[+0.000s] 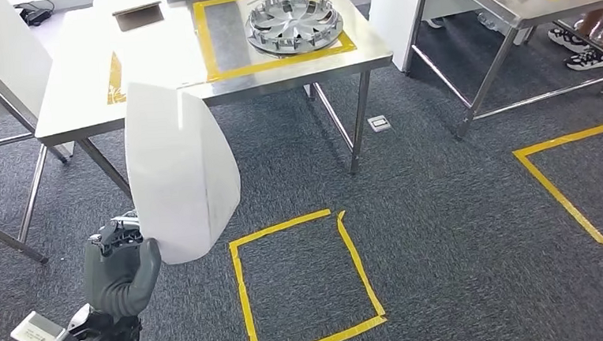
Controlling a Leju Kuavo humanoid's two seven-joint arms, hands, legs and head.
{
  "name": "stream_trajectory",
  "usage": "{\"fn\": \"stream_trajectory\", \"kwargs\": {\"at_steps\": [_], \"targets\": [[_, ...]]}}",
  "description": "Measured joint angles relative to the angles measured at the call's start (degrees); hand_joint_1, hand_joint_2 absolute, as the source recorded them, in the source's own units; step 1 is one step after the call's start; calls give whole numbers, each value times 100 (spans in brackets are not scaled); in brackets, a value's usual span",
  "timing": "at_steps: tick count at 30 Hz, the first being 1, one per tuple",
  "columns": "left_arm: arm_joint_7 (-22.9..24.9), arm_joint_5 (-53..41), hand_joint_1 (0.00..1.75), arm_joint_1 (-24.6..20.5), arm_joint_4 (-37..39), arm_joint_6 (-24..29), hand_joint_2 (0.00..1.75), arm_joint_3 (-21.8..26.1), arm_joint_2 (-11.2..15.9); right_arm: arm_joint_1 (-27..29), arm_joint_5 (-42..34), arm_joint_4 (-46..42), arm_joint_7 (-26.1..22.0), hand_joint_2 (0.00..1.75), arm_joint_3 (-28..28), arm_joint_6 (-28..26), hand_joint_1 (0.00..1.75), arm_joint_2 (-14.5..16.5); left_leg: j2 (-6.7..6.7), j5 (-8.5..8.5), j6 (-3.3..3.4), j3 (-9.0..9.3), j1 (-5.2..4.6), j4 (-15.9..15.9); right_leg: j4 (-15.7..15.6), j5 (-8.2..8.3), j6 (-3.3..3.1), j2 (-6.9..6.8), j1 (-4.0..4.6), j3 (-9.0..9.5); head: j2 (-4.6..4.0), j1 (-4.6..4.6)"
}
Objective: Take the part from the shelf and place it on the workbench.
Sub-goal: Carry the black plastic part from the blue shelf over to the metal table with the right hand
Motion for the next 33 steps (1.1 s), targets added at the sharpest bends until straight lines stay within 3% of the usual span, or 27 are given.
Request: {"fn": "stream_trajectory", "kwargs": {"at_steps": [1,4,5,6,9,11,13,15,17,19,20,21,22,24,25,26,28,30,31,33], "targets": [[-22,13,175,0,-2,23,175,-3,16,-4,-1,0,4,0,0,5,0,2,3,-90,-19,-147,5,261,-8,-13,-26,3,-10,44,0,-11],[-58,45,175,30,9,54,175,-7,56,-7,-1,0,32,0,0,15,0,2,2,-480,-52,-822,8,1265,-9,-91,-68,9,-7,115,0,-23],[-62,55,175,42,14,58,175,-7,64,-1,0,0,44,0,-1,16,0,2,2,-494,-51,-957,8,1380,-9,-123,-68,10,-5,151,0,-22],[-64,62,175,49,15,59,175,-7,72,4,1,0,54,0,-1,16,0,2,2,-370,-44,-984,8,1284,-9,-158,-65,13,-3,198,0,-23],[-69,74,175,50,8,58,175,-7,78,6,2,0,61,0,-2,16,0,2,5,358,19,-644,2,225,-9,-266,-29,18,-1,348,0,-21],[-68,82,175,47,-3,55,175,-7,77,-2,2,0,66,0,-2,13,0,-1,10,389,71,-503,-20,-157,-21,-327,33,20,7,381,0,-25],[-67,87,175,53,-24,52,175,-5,75,-6,3,0,69,0,-2,8,0,-5,1,328,151,-462,-23,-204,21,-328,117,20,21,404,0,-23],[-66,88,175,67,-62,50,175,-5,69,-7,5,-1,68,0,-2,9,0,-10,-4,414,224,-361,5,-244,161,-355,190,15,22,419,0,-11],[-64,88,175,77,-107,48,175,-5,58,-25,8,-1,68,0,-3,11,0,-14,4,392,269,-286,17,-253,598,-560,256,11,9,182,0,10],[-61,88,175,102,-132,44,175,-5,52,-31,9,0,68,0,-4,12,0,-14,4,351,291,-269,13,-252,1296,-854,300,11,0,-286,0,27],[-58,89,175,122,-134,43,175,-5,52,-24,9,0,68,0,-4,12,0,-14,0,326,292,-254,11,-251,1524,-918,303,11,-2,-474,0,27],[-56,89,175,139,-135,41,175,-5,53,-14,8,0,68,0,-5,12,0,-14,-7,298,288,-228,10,-251,1558,-863,294,11,-2,-569,0,29],[-55,89,175,150,-138,41,175,-5,52,-7,8,0,68,0,-5,12,0,-14,-13,267,279,-188,10,-251,1370,-678,275,11,-1,-553,0,31],[-54,89,175,154,-154,42,175,-5,50,-4,9,0,68,0,-9,12,0,-16,-16,194,250,-89,9,-252,597,-161,211,7,14,-305,0,33],[-53,89,175,154,-164,42,175,-4,48,-7,11,0,67,0,-13,12,0,-19,-15,161,226,-53,5,-256,277,-56,181,2,33,-198,0,33],[-50,89,175,153,-174,42,175,-2,45,-14,15,0,67,0,-18,13,0,-20,-12,133,196,-33,3,-266,84,-17,147,0,53,-128,0,32],[-45,89,175,156,-192,42,175,1,39,-13,24,0,67,0,-26,15,0,-22,-12,130,118,2,-7,-246,-4,-58,78,0,69,-95,0,29],[-42,87,175,163,-226,41,175,2,37,-3,28,0,67,0,-29,16,0,-21,-9,121,53,5,-11,-131,-57,20,-5,3,38,6,0,22],[-42,87,175,166,-251,41,175,3,38,-4,30,-1,64,0,-30,16,0,-21,-6,81,33,-66,-10,27,-70,10,-38,3,24,60,0,6],[-40,86,175,193,-292,40,175,3,38,-13,36,-2,60,0,-31,16,0,-20,-3,-141,1,-417,0,639,-80,-45,-86,4,14,137,0,-22]]}}
